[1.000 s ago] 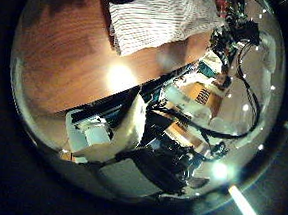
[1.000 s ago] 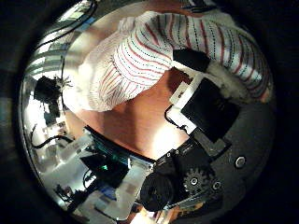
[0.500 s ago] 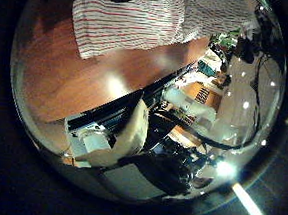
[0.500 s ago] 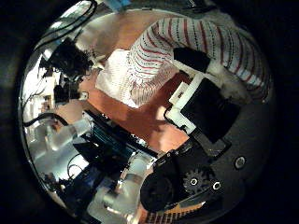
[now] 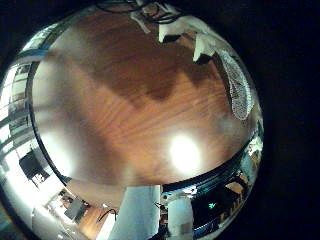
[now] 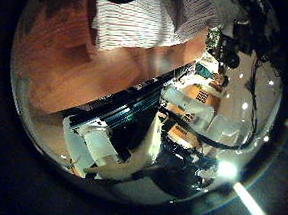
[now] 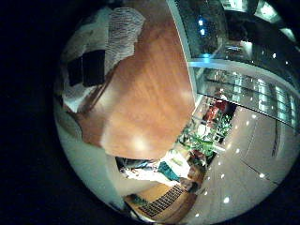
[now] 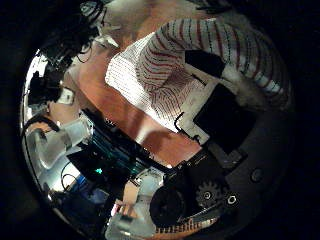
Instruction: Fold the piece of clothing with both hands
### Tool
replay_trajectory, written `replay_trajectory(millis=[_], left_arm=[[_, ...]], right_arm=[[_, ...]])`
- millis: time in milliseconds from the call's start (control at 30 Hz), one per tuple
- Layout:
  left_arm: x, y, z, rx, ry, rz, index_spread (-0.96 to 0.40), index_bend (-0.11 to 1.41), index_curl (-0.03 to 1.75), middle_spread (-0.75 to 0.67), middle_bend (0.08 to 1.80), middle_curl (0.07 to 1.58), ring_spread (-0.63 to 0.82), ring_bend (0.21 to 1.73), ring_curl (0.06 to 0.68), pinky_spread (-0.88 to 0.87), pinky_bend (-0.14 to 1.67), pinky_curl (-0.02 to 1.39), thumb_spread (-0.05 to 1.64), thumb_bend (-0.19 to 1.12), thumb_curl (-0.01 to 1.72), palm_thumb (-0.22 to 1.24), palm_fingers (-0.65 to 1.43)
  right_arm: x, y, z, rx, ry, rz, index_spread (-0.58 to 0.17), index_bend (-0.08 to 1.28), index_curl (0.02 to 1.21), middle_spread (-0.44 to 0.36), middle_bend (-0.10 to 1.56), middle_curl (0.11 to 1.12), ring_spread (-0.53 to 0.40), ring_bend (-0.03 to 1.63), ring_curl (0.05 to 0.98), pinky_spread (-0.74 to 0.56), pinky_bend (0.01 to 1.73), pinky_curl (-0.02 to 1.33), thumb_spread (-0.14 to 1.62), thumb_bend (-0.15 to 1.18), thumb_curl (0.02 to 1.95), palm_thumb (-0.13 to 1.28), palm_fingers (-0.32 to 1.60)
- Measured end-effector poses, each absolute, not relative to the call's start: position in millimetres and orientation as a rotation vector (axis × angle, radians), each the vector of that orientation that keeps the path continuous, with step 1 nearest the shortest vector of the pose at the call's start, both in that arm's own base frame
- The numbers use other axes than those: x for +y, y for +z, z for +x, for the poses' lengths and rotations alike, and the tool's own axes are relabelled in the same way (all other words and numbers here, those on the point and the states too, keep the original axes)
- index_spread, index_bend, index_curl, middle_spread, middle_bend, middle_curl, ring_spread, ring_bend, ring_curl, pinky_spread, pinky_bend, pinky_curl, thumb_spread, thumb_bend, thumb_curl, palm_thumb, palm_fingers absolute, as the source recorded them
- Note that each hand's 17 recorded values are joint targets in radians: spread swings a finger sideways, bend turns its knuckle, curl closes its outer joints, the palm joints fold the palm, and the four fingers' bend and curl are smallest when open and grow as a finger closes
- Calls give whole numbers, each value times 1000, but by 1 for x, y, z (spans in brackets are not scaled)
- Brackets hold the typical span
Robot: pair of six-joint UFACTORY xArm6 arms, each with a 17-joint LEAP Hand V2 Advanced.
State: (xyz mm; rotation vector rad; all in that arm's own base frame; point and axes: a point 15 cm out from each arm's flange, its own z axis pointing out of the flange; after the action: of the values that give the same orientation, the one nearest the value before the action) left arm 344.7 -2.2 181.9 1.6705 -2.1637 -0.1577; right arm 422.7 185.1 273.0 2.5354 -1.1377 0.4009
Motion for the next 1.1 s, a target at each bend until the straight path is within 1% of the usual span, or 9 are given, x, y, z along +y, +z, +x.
replay_trajectory(millis=[100,200,267,300,433,633,733,933,1100], left_arm=[[16,191,345,-2145,-127,1715,-118,230,416,154,181,320,217,613,215,304,282,341,1184,-13,303,121,259],[28,194,344,-2135,-120,1736,-121,227,423,142,183,324,206,606,214,295,270,338,1178,-17,310,127,271],[33,194,342,-2128,-126,1743,-120,223,426,139,179,324,203,606,214,294,269,338,1180,-13,313,139,275],[34,194,341,-2125,-127,1743,-120,220,427,137,178,323,198,608,214,293,267,338,1180,-15,314,141,277],[33,195,341,-2126,-128,1742,-120,215,433,129,179,323,192,606,211,290,264,339,1189,-17,315,145,282],[25,204,342,-2138,-122,1736,-116,203,440,123,178,322,187,604,210,280,263,339,1216,-14,311,154,287],[17,216,342,-2152,-113,1735,-114,198,443,121,178,322,187,607,210,279,259,338,1226,-13,312,164,291],[-12,247,337,-2173,-141,1740,-112,195,447,120,178,321,187,609,210,279,261,340,1236,-15,309,174,291],[-27,277,333,-2188,-202,1761,-111,196,450,122,170,317,187,614,211,281,266,343,1239,-15,305,178,285]], right_arm=[[195,267,420,-1165,363,2571,-337,719,884,-189,1061,806,-242,1313,697,-304,1219,839,1202,-27,591,821,912],[212,266,416,-1210,307,2634,-389,208,756,-231,866,744,-284,1412,688,-423,1358,808,1203,-27,562,785,525],[222,272,416,-1246,284,2687,-426,66,623,-240,691,680,-304,1374,654,-460,1437,781,1201,-30,543,752,323],[224,276,416,-1257,280,2708,-446,94,581,-231,573,633,-299,1306,629,-417,1423,780,1195,-33,533,733,116],[220,292,413,-1298,230,2801,-494,136,456,-216,431,525,-254,1145,525,-281,1328,728,1172,-33,504,677,-82],[196,337,414,-1469,181,2892,-488,176,395,-198,350,454,-183,1011,432,-94,1185,655,1153,-22,480,638,-5],[174,353,413,-1592,163,2881,-483,222,395,-207,391,445,-192,992,399,-42,1081,605,1162,-1,485,694,138],[126,350,390,-1714,34,2743,-467,246,411,-179,449,446,-205,990,378,15,939,552,1195,-9,485,742,262],[94,347,363,-1717,-105,2608,-449,233,410,-150,459,437,-173,966,358,67,837,510,1241,-24,464,688,258]])
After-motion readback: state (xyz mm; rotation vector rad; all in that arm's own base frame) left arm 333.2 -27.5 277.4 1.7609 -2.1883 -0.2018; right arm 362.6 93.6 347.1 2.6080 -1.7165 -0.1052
